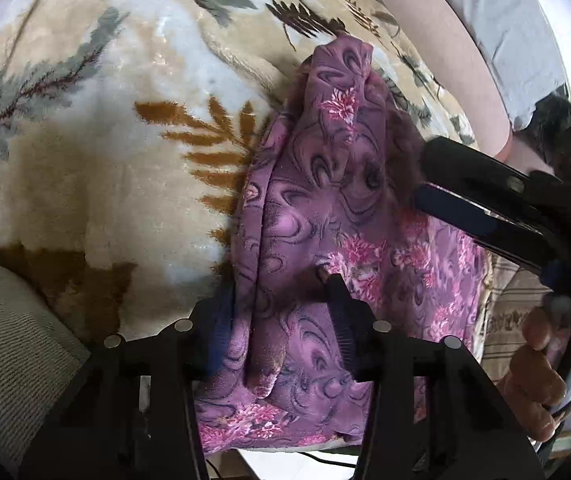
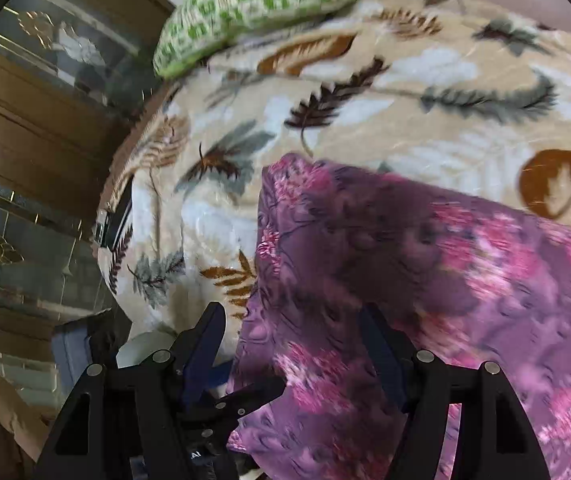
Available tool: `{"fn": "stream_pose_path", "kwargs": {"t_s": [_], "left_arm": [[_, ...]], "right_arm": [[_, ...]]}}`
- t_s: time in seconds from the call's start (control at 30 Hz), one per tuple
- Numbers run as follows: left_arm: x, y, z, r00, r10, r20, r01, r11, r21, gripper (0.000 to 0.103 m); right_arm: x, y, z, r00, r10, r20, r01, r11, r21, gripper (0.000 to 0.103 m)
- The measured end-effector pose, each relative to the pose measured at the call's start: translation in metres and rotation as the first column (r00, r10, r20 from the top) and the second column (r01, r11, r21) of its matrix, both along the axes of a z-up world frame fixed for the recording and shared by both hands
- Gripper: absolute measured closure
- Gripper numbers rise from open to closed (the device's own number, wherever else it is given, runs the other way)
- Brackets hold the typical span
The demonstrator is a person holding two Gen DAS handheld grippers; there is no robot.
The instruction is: Fold small clothes
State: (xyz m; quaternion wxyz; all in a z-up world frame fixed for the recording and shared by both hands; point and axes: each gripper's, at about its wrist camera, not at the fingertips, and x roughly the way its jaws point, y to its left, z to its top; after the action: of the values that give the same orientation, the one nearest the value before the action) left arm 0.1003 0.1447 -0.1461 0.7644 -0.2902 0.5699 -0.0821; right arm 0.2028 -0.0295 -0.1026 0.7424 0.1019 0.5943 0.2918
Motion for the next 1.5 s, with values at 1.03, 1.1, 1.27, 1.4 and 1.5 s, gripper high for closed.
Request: {"fn": "stream_pose_path", "kwargs": {"t_s": [1.03,1.1,1.27,1.4,1.5], "left_arm": [[-0.067,-0.123,0.142,0.827,-0.355,0.436,0.255,0.928,0.272,0.092],[-0.072,-0.161,0.158,0.785,-0.429,0.448,0.322,0.899,0.297,0.092],[-0.065,-0.262,0.162,0.691,-0.582,0.428,0.454,0.811,0.37,0.092],[-0.051,-0.328,0.123,0.671,-0.666,0.324,0.546,0.741,0.392,0.091],[-0.044,-0.357,0.081,0.7,-0.68,0.219,0.582,0.721,0.375,0.091]], "right_arm": [[-0.043,-0.092,0.064,0.988,-0.097,0.121,0.07,0.975,0.211,0.09],[-0.058,-0.134,0.075,0.976,-0.167,0.138,0.119,0.946,0.301,0.089],[-0.084,-0.249,0.075,0.924,-0.36,0.127,0.269,0.851,0.45,0.09],[-0.089,-0.328,0.037,0.88,-0.472,0.055,0.392,0.786,0.478,0.09],[-0.09,-0.364,-0.013,0.843,-0.537,-0.037,0.487,0.732,0.476,0.09]]}}
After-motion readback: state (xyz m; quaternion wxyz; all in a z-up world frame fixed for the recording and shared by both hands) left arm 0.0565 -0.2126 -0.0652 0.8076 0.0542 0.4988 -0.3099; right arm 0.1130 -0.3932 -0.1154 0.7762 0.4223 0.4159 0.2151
